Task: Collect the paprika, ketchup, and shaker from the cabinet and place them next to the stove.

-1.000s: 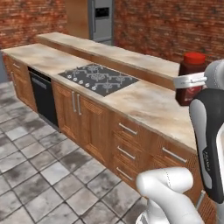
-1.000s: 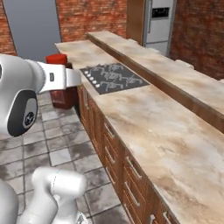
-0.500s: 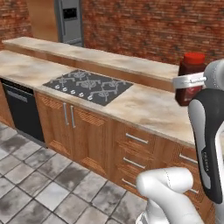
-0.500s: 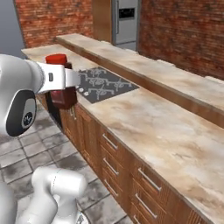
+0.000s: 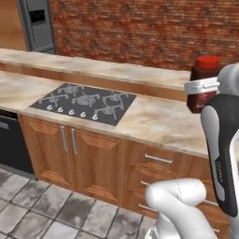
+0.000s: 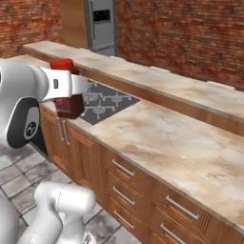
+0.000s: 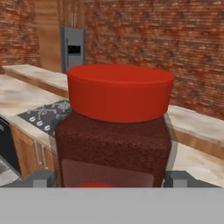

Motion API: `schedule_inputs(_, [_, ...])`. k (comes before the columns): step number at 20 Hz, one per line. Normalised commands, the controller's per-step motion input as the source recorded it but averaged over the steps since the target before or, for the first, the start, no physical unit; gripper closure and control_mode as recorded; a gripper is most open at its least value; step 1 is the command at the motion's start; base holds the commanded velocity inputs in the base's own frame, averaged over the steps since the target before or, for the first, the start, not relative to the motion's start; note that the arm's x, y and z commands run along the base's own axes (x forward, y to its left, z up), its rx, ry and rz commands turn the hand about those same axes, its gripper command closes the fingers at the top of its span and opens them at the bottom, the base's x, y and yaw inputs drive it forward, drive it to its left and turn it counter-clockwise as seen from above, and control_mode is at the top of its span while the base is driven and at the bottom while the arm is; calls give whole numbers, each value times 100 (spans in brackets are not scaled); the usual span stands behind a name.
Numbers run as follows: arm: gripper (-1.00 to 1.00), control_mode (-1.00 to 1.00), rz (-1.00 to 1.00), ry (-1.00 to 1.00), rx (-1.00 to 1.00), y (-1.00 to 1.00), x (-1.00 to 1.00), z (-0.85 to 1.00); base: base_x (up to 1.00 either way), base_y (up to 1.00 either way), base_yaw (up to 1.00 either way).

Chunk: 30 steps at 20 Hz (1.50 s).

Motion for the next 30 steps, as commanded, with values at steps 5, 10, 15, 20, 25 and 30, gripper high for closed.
schedule_inputs(5, [100, 100, 0, 0, 0, 0, 0, 0, 36, 65, -39])
schedule_inputs(10, [100, 100, 0, 0, 0, 0, 0, 0, 41, 54, -38])
schedule_inputs(15, [100, 100, 0, 0, 0, 0, 0, 0, 46, 46, -37])
schedule_inputs(20, [100, 100, 0, 0, 0, 0, 0, 0, 56, 34, -33])
schedule_inputs(25, [100, 100, 0, 0, 0, 0, 0, 0, 56, 31, -29])
schedule_inputs(30, [100, 100, 0, 0, 0, 0, 0, 0, 59, 35, -21])
